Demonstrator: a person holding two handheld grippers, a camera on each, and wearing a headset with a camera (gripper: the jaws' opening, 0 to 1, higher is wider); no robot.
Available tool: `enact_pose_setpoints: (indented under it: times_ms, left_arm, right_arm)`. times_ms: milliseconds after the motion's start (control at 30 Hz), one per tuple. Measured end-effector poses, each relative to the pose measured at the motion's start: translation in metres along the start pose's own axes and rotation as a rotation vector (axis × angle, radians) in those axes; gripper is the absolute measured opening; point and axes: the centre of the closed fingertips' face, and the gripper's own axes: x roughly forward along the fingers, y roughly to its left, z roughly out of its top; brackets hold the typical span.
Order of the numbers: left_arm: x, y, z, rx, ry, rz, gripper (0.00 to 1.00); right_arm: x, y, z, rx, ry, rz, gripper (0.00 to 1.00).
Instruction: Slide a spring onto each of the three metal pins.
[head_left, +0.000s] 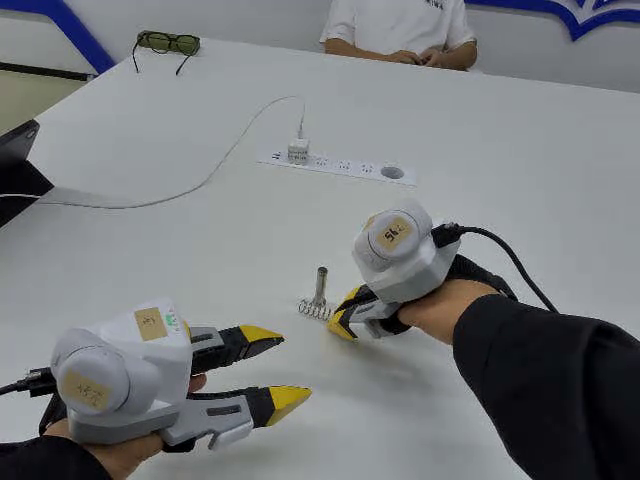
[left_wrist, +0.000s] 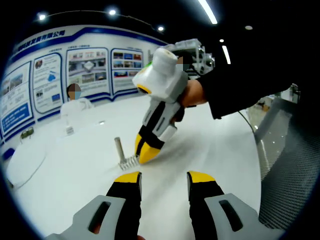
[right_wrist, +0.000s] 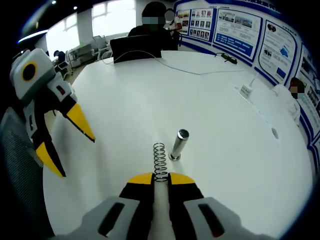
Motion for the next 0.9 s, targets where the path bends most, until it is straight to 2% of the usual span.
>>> enact_pose_setpoints:
  times_ms: [400,700,900]
  left_arm:
    - [0.002,-0.001,0.001,0.008,0.001,-0.007,0.37]
    - [0.003,-0.002,0.004,0.019,0.000,-0.011,0.36]
    - [0.004,-0.004,0.006,0.026,-0.001,-0.016,0.36]
  right_arm:
    - [-0.022,0.018,-0.004,-0.037,-0.010,0.029,0.11]
    - [-0.045,0.032,0.002,-0.075,-0.036,0.058,0.11]
    - [-0.057,0.042,0.001,-0.113,-0.031,0.090,0.11]
